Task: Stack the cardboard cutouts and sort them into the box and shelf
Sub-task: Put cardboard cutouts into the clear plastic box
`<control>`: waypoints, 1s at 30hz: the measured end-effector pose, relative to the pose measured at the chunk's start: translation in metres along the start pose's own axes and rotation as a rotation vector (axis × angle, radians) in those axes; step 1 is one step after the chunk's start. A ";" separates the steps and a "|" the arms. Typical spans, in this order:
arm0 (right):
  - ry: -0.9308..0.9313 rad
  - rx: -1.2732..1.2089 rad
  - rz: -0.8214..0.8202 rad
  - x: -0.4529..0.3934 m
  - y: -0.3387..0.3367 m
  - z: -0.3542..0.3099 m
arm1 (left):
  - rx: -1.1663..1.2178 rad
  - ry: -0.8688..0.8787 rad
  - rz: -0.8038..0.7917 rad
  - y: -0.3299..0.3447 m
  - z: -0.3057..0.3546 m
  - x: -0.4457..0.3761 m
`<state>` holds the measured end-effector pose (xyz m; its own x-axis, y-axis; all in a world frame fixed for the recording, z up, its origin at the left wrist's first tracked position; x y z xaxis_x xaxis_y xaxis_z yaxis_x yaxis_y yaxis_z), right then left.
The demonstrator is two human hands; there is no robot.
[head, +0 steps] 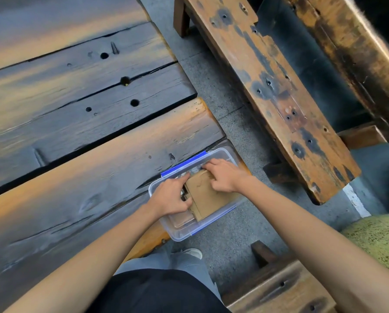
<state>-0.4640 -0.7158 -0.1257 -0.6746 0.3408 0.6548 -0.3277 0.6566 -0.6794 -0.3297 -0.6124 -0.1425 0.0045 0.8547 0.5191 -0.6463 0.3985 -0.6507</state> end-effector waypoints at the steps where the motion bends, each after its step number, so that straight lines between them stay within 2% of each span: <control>1: 0.002 0.002 -0.012 -0.001 0.000 0.000 | -0.028 0.008 -0.006 0.001 0.000 0.000; 6: 0.006 0.023 -0.044 0.001 0.003 0.002 | -0.157 0.024 -0.025 0.006 -0.002 -0.002; 12: -0.011 0.040 0.001 0.006 0.011 0.001 | -0.278 -0.029 0.015 0.012 -0.007 -0.005; 23: 0.023 0.015 0.074 0.012 0.019 -0.002 | -0.346 -0.079 0.093 0.010 -0.005 -0.002; 30: 0.054 0.029 0.162 0.026 0.026 -0.008 | -0.374 -0.075 0.052 0.008 -0.001 0.000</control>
<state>-0.4845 -0.6841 -0.1241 -0.6839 0.4770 0.5521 -0.2371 0.5704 -0.7864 -0.3341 -0.6089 -0.1488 -0.0860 0.8558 0.5101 -0.3213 0.4608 -0.8273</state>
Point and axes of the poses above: each hand's wrist, its own x-axis away from the middle knuckle, its own y-axis out of the palm, z = x × y, the point moved 6 cm from there along -x, towards the middle knuckle, and after that the axes turned 9 degrees about -y, right-handed, at the moved point
